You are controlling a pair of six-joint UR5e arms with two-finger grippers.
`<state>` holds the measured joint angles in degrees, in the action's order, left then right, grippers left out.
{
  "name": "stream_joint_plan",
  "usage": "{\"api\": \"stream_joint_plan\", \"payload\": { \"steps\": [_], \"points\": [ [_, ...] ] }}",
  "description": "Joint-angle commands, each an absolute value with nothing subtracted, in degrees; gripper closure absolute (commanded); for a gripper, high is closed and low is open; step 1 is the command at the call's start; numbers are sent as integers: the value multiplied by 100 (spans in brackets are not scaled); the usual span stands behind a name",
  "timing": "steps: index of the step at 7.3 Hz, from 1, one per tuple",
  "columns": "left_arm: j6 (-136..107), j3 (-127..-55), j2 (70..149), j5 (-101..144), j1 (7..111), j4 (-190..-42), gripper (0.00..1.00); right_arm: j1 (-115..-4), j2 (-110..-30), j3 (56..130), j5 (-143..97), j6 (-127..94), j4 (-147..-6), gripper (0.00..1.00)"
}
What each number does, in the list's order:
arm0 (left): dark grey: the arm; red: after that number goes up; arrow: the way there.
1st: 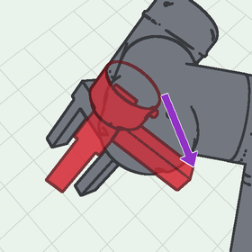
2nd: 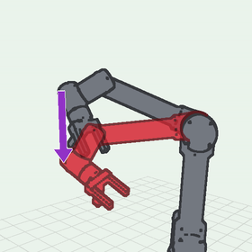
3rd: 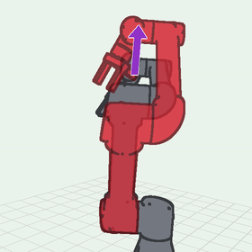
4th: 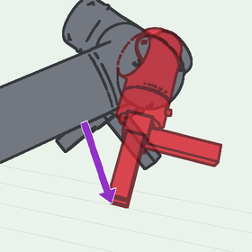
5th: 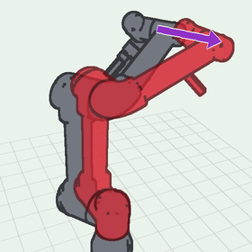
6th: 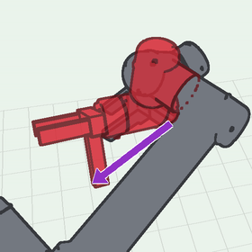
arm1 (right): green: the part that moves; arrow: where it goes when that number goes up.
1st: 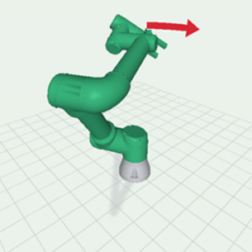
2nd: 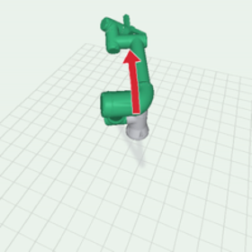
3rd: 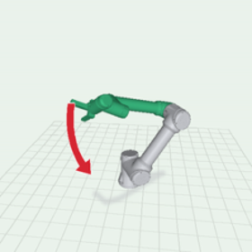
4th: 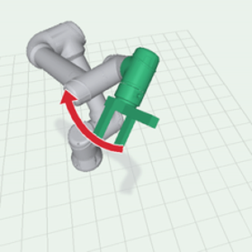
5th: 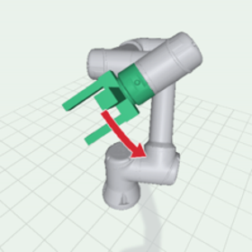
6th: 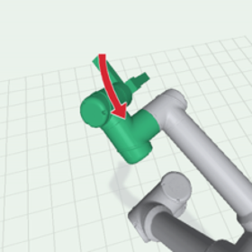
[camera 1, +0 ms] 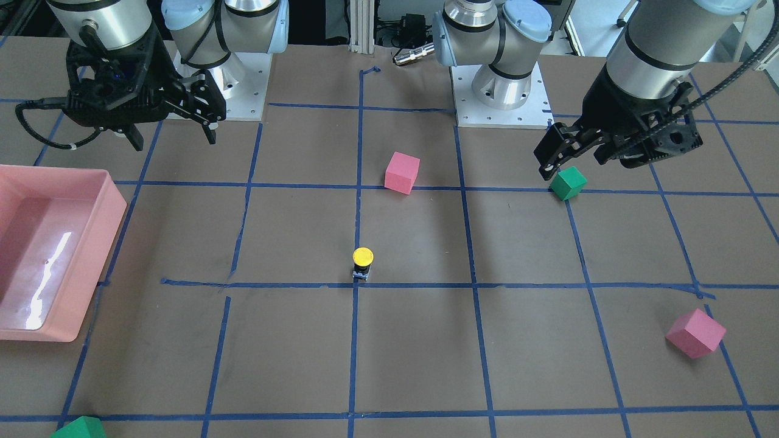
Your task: Align button upright
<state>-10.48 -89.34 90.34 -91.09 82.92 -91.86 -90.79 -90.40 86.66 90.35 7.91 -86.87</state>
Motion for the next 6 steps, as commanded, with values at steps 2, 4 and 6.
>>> {"api": "stream_joint_plan", "payload": {
  "steps": [2,4,6],
  "points": [
    [-519,-8921,8904,-8887,8515,-9132,0,-9079,-9044,8675,9035,791,-8684,0],
    [-484,-8956,8903,-8947,8718,-9141,0,-9079,-9044,8666,9035,791,-8684,0],
    [-483,-9000,8851,-8965,8719,-9158,0,-9079,-9035,8666,9035,791,-8684,0]
  ]
}}
